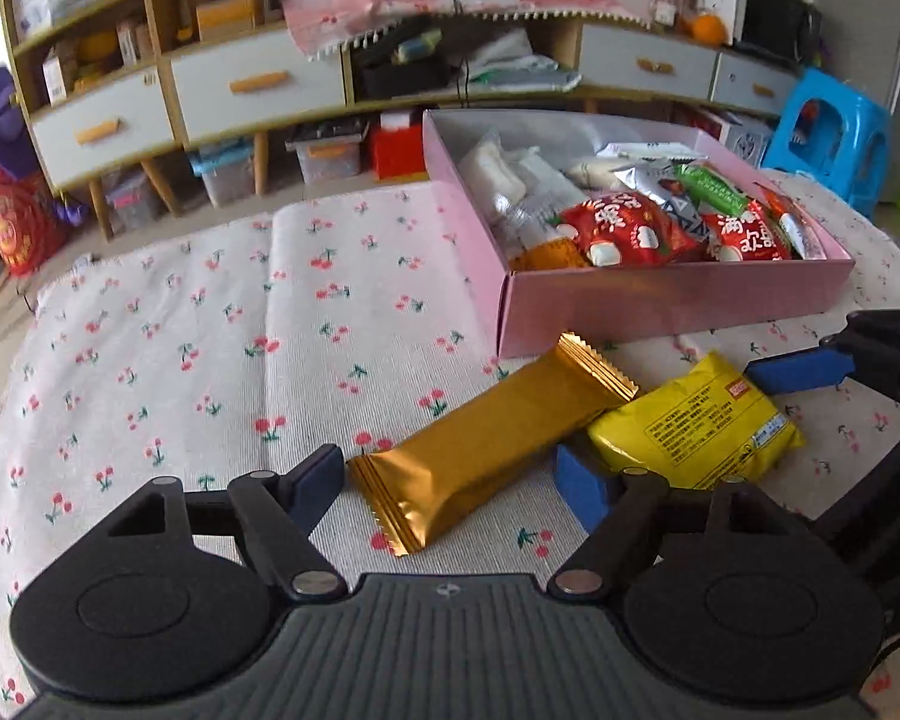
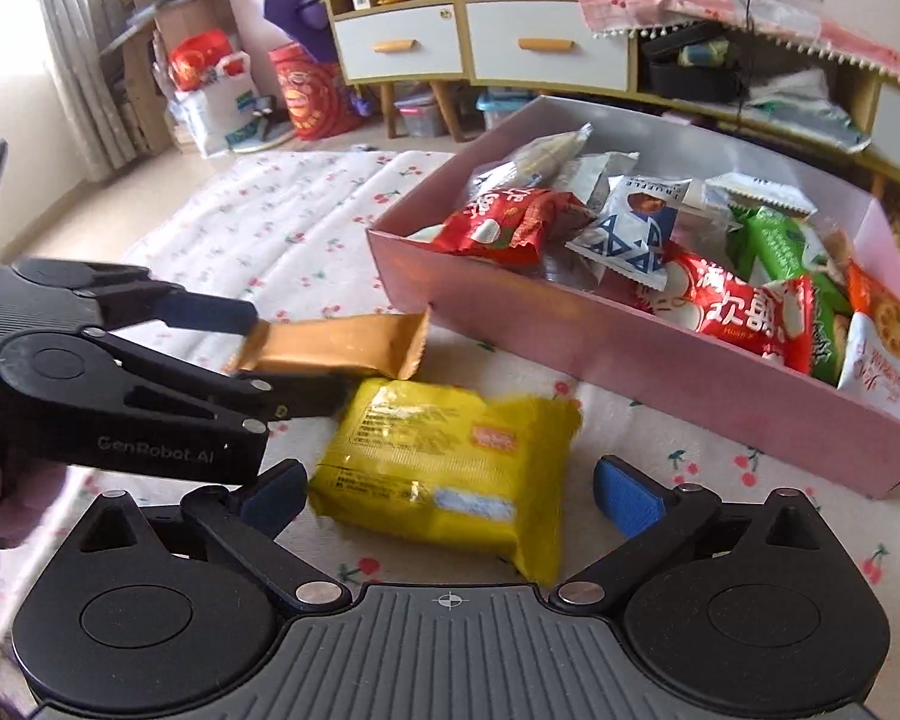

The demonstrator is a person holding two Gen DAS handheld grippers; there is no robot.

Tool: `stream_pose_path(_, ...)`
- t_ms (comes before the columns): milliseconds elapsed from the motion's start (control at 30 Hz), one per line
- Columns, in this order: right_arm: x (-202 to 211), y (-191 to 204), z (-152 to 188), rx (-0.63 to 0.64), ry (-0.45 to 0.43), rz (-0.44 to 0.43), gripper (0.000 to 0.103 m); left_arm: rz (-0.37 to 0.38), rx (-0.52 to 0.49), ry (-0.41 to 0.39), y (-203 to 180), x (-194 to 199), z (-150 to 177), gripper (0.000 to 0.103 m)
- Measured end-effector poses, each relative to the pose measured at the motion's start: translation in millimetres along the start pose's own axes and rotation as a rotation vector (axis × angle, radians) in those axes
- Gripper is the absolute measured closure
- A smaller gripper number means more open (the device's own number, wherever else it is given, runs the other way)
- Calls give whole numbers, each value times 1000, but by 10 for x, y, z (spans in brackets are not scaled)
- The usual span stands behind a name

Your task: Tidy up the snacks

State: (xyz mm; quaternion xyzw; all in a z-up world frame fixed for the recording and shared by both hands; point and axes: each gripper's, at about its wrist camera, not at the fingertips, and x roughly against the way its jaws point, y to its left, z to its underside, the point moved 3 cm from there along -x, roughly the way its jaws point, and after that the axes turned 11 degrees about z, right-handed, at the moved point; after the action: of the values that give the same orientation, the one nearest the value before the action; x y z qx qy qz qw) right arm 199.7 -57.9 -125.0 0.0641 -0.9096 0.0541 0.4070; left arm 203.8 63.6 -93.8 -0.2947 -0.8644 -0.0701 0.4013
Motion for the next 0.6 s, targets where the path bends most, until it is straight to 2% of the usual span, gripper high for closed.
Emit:
stream_pose_path(133, 0, 15, 20, 6, -16, 8, 1, -11, -44, 8, -35, 26, -24, 33)
stream_pose_path(233, -9, -19, 11, -17, -6, 71, 3, -1, -32, 30, -30, 38, -44, 38)
stream_pose_path(267, 1, -48, 14, -23, 1, 96, 5, 14, -37, 42, -32, 48, -44, 40)
stream_pose_path(367, 40, -239, 34, -65, 29, 90, 5, 81, -72, 91, -94, 68, -15, 40)
stream_pose_path(433, 66, -365, 73, -63, 36, 73, 5, 66, -118, 102, -151, 71, -14, 31)
stream_pose_path(500, 91, -435, 114, -31, 30, 50, 5, 19, -170, 77, -205, 55, -30, 22)
stream_pose_path(600, 100, -452, 131, -19, 22, 38, 4, -3, -214, 62, -257, -25, -47, 20)
